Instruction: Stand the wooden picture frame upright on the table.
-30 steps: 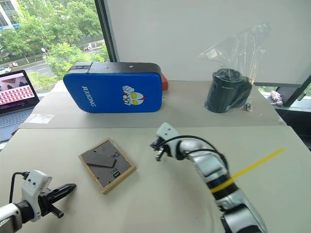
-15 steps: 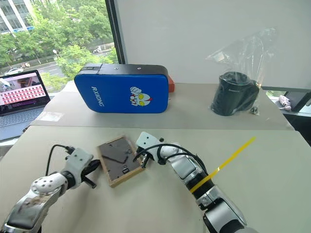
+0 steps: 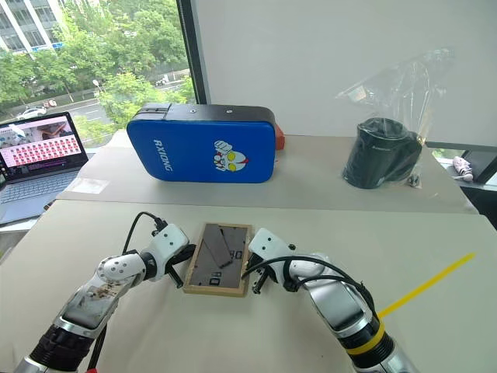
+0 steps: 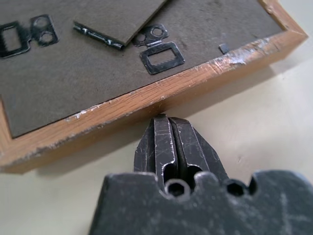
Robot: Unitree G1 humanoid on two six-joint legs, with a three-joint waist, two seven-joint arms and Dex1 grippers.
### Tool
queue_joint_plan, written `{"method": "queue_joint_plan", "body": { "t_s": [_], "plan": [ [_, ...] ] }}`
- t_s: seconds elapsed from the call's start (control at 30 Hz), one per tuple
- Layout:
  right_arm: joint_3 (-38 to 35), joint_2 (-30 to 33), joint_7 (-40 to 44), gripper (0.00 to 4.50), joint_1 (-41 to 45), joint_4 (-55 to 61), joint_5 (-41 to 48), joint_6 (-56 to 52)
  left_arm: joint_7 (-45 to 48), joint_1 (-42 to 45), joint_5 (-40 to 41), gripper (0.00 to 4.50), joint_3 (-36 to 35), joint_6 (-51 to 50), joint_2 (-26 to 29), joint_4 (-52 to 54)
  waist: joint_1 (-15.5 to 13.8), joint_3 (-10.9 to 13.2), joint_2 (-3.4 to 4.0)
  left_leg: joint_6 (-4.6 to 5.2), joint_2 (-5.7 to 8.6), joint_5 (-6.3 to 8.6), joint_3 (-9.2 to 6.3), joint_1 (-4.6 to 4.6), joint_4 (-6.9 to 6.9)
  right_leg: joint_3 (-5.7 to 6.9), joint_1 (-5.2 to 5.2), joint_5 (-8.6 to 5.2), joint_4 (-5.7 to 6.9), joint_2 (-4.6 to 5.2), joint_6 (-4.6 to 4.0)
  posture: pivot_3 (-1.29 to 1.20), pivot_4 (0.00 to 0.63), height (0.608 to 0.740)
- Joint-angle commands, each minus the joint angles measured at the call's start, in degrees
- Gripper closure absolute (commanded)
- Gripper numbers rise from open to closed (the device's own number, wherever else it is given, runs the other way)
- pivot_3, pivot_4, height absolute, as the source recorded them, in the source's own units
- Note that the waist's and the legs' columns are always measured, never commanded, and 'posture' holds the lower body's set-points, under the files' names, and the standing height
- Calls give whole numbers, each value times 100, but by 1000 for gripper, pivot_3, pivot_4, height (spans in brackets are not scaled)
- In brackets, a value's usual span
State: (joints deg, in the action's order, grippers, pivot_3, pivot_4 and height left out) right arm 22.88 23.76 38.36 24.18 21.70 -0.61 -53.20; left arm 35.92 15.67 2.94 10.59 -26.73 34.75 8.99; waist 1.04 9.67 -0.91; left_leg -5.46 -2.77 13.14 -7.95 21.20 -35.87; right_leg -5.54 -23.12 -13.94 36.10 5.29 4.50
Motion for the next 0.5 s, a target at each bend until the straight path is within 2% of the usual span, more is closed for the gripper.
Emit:
{"method": "queue_joint_plan", "body": {
  "t_s": [0.03, 0.17, 0.23, 0.27, 0.33, 0.4, 0.47, 0.5],
  "plan": [
    [-57, -3, -231, 4500, 80, -159, -49, -146, 293, -338, 39, 4436, 218, -52, 12, 159, 17, -3, -2, 0, 0, 0, 0, 0, 0, -1, 0, -1, 0, 0, 1, 0, 150, 740],
    [-174, 127, -315, 4500, 137, -409, -64, -45, 358, -810, 37, 4436, -262, 170, 398, 341, 83, -5, -4, 2, -1, 1, 0, -1, 1, -1, 0, -2, -2, 0, 2, 0, 150, 740],
    [-236, 285, -266, 4500, 64, -470, -40, 86, 486, -1113, 26, 3913, -685, 672, 758, 247, 138, -6, -5, 2, -2, 1, 0, -3, 4, -1, -1, -5, -2, -1, 7, 0, 150, 740],
    [-258, 340, -247, 4500, 35, -487, -25, 141, 548, -1212, 35, 3791, -827, 908, 888, 179, 153, -6, -5, 3, -3, 1, 0, -4, 4, -1, -1, -14, -2, -1, 22, 0, 150, 740],
    [-300, 403, -186, 4500, -24, -447, 69, 202, 621, -1285, -54, 3032, -973, 1573, 1118, -93, 172, -6, -5, 4, -4, 2, 0, -5, 7, -2, -3, -22, -1, -1, 32, 0, 150, 740],
    [-334, 417, -126, 4500, -97, -304, 216, 177, 197, -1134, -1041, 2292, -646, 3452, 1580, -858, 162, -5, -6, 6, -4, 3, 0, -7, 9, -2, -3, -25, -1, -2, 32, 0, 150, 740],
    [-353, 418, -106, 4500, -140, -229, 295, 149, -137, -893, -1514, 1556, -478, 4727, 1676, -1497, 148, -6, -5, 5, -5, 3, 1, -7, 8, -2, -3, -30, -5, -2, 35, 0, 150, 740],
    [-349, 411, -102, 4500, -174, -179, 333, 105, -613, -636, -2112, 1161, -241, 5680, 1752, -1905, 147, -6, -6, 5, -5, 3, 3, -7, 8, -3, -2, -30, -7, -1, 35, 0, 150, 740]
  ]
}}
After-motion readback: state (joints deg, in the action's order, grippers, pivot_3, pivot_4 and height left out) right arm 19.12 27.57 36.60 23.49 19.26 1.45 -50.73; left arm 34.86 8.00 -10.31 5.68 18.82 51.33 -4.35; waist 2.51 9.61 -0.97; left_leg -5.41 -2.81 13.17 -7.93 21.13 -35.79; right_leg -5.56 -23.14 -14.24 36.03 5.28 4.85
